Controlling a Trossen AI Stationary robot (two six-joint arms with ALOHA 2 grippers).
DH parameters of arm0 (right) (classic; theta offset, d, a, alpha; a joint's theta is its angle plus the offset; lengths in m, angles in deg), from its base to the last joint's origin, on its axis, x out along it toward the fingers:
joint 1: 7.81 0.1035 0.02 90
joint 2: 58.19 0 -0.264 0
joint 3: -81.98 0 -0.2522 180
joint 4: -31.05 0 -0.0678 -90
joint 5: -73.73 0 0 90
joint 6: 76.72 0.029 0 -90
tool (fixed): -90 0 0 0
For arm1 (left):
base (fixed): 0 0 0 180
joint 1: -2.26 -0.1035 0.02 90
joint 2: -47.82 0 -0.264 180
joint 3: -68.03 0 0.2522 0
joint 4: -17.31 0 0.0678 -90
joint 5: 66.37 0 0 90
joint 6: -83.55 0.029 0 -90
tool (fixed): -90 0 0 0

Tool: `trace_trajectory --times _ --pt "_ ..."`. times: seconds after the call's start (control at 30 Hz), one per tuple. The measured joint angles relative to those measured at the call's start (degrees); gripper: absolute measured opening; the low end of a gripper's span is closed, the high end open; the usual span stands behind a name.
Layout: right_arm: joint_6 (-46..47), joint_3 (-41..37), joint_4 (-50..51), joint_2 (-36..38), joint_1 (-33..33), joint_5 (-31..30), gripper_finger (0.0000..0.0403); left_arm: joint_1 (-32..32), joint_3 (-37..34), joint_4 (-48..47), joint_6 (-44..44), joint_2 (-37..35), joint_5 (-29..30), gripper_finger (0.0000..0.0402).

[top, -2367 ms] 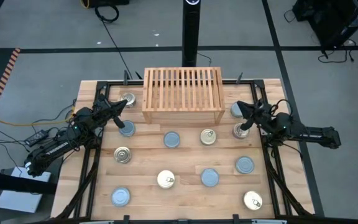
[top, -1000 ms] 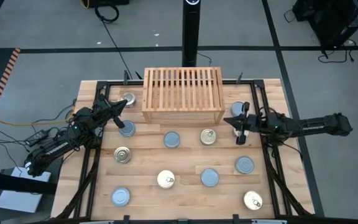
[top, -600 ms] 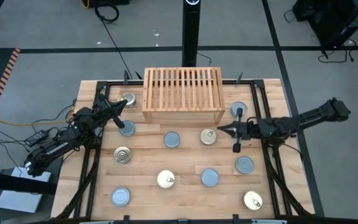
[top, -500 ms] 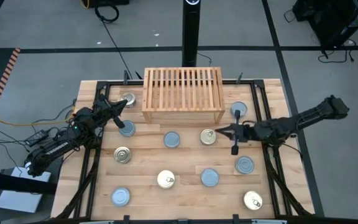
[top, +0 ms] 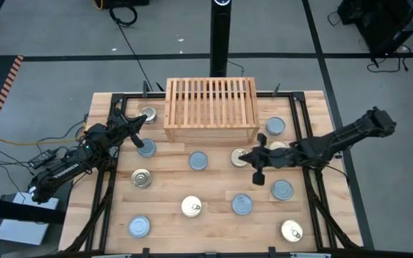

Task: Stack canned seafood by type on shelf
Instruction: Put the blue-pink tuna can on the shelf

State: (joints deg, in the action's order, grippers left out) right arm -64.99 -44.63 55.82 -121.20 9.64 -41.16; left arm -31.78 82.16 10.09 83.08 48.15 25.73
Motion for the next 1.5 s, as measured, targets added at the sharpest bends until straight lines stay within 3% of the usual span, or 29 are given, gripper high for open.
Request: trace_trajectory --times 0.3,0.77,1.1,1.27,1.5 --pt "8.2 1.7 3.4 -4.7 -3.2 12.2 0.0007 0.0 0.0 0.3 1.6 0.0 0.0 0.0019" --pt "13.7 1.7 12.1 -15.4 -13.4 15.3 0.0008 0.0 0.0 2.7 1.3 0.0 0.0 0.0019" --pt "16.5 2.0 11.1 -20.8 -15.2 16.0 0.0008 0.0 0.0 4.9 -0.5 0.0 -0.4 0.0019" --pt "15.0 2.1 8.4 -23.3 -15.4 15.4 0.0008 0.0 0.0 8.0 -3.9 0.0 -2.6 0.0019" --pt "12.3 1.8 0.2 -25.0 -15.5 15.9 0.0008 0.0 0.0 12.2 -5.7 0.0 -11.0 0.0019"
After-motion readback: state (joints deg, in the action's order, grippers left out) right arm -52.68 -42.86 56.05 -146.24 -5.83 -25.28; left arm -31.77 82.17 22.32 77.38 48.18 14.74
